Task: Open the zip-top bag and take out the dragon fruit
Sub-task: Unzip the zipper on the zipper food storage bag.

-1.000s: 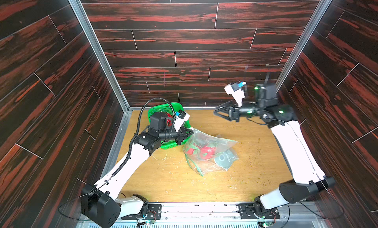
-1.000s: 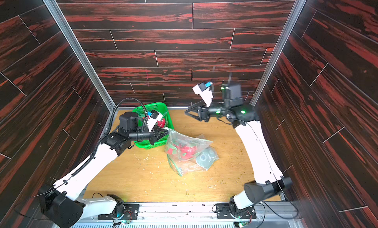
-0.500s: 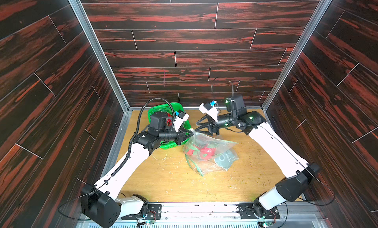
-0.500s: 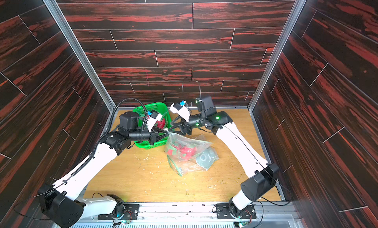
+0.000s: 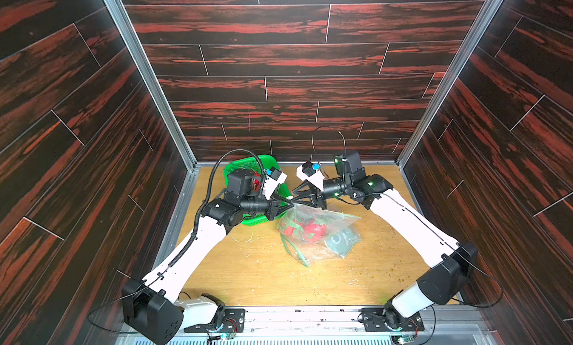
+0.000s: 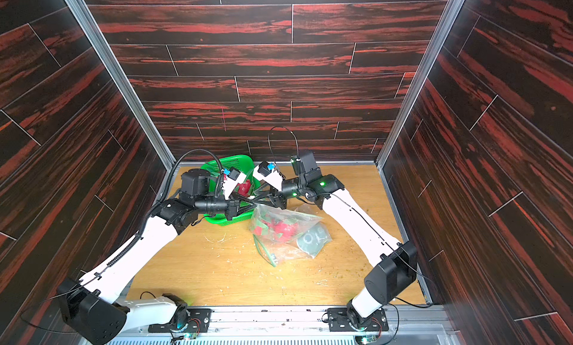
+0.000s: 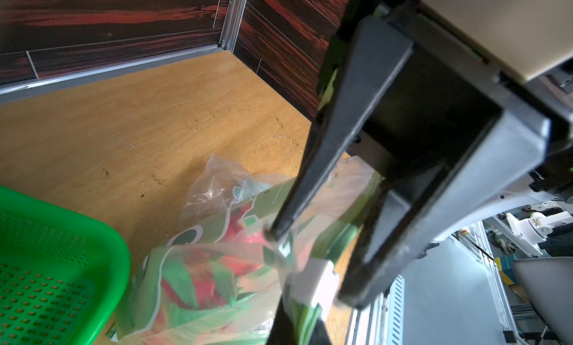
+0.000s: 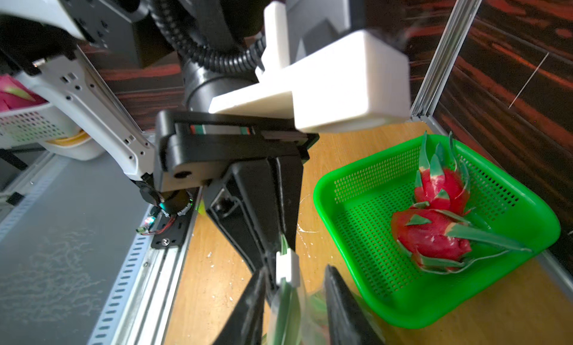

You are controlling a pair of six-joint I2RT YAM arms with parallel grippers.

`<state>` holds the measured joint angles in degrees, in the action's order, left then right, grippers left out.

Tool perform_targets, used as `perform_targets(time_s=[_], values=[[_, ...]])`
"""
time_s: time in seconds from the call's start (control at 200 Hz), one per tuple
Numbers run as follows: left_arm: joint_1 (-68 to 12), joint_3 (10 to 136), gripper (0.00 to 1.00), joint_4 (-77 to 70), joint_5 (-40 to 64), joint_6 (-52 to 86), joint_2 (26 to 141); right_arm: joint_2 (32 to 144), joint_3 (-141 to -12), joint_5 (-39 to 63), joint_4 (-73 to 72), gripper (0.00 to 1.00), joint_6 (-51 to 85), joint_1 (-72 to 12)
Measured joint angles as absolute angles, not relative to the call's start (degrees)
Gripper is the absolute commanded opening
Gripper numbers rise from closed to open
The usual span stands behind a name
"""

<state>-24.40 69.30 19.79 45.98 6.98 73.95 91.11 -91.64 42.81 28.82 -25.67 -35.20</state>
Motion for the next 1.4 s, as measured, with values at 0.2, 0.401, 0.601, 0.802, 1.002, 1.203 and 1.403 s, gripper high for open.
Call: perform_targets(time_s=[0.2, 0.401, 0.601, 0.802, 1.002, 1.203, 1.403], values=[[-24.4, 69.7, 0.0, 19.9, 46.5, 7.9, 74.0, 90.4, -90.5, 43.2, 27.1, 0.28, -27.3, -35.4], [-24.4, 69.8, 0.0, 19.9, 47.1, 8.3, 74.0, 90.0, -90.3, 44.3, 25.8, 0.19, -28.4, -35.4], [-24.4, 69.8, 0.0, 20.0, 47.4, 8.4, 74.0, 89.9, -90.2, 45.0, 25.6, 0.16, -29.3, -35.4], [-24.4, 69.9, 0.0, 20.1, 47.5, 8.6, 74.0, 89.9, -90.1, 45.5, 25.8, 0.24, -29.9, -35.4], [-24.4, 69.9, 0.0, 20.1, 47.7, 8.9, 74.0, 89.9, -89.6, 45.5, 26.1, 0.16, -30.8, -35.4], [-24.4, 69.9, 0.0, 20.1, 48.2, 8.9, 74.0, 89.9, -89.6, 45.5, 26.1, 0.03, -31.2, -35.3], [-24.4, 69.9, 0.0, 20.1, 47.6, 8.8, 74.0, 89.8, -89.5, 45.0, 26.0, 0.0, -31.2, -35.3]])
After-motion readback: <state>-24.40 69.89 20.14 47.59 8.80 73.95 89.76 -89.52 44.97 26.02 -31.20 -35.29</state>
